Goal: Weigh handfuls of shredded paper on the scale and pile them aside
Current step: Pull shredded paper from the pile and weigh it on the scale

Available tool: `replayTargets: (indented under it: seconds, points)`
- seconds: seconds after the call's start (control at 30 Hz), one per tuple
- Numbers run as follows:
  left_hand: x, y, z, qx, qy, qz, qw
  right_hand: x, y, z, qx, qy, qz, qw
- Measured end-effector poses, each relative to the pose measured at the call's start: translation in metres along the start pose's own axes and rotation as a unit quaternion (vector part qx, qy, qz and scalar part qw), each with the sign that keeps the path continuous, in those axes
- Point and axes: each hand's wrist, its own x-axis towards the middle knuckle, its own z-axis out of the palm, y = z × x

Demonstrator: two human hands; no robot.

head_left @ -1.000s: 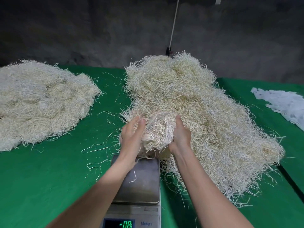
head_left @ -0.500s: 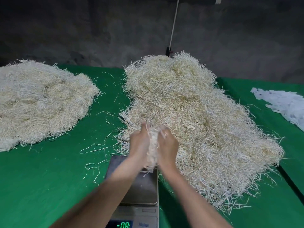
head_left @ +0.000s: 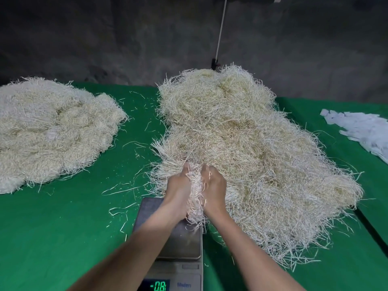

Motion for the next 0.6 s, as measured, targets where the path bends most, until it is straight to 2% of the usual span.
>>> replayTargets:
  seconds: [0.07, 0.17, 0.23, 0.27, 0.33, 0.4, 0.47, 0.5, 0.57, 0.6]
  points:
    - [0.002, -0.002, -0.004, -0.004, 0.027, 0.015, 1.0, -0.001, 0.005, -0.005, 0.018, -0.044, 0.028, 0.998]
    - [0.012, 0.01, -0.025, 0.077, 0.122, 0.168, 0.975, -0.008, 0.012, -0.016, 0.16, -0.105, 0.114, 0.975]
    - [0.016, 0.013, -0.036, 0.074, 0.157, 0.214, 0.961, -0.006, 0.015, -0.03, 0.211, -0.093, 0.102, 0.968]
    - [0.017, 0.013, -0.035, 0.082, 0.151, 0.226, 0.959, -0.004, 0.014, -0.033, 0.187, -0.08, 0.065, 0.977]
    - [0.012, 0.013, -0.023, 0.104, 0.095, 0.215, 0.966, -0.001, -0.003, -0.026, 0.097, -0.12, -0.021, 0.988]
    - [0.002, 0.017, -0.011, 0.0, -0.017, 0.151, 0.988, 0.0, -0.017, -0.009, 0.024, -0.163, -0.064, 0.984]
    - [-0.007, 0.026, -0.01, -0.129, -0.103, 0.097, 0.982, 0.009, -0.02, -0.005, 0.085, -0.122, 0.009, 0.989]
    - [-0.007, 0.027, -0.013, -0.155, -0.106, 0.097, 0.977, 0.016, -0.017, -0.007, 0.124, -0.081, 0.073, 0.986]
    - [-0.008, 0.018, -0.019, -0.09, -0.054, 0.151, 0.983, 0.031, -0.011, -0.014, 0.202, -0.018, 0.195, 0.96]
    - [-0.011, 0.011, -0.019, -0.047, -0.048, 0.17, 0.983, 0.035, -0.009, -0.016, 0.237, 0.006, 0.218, 0.947]
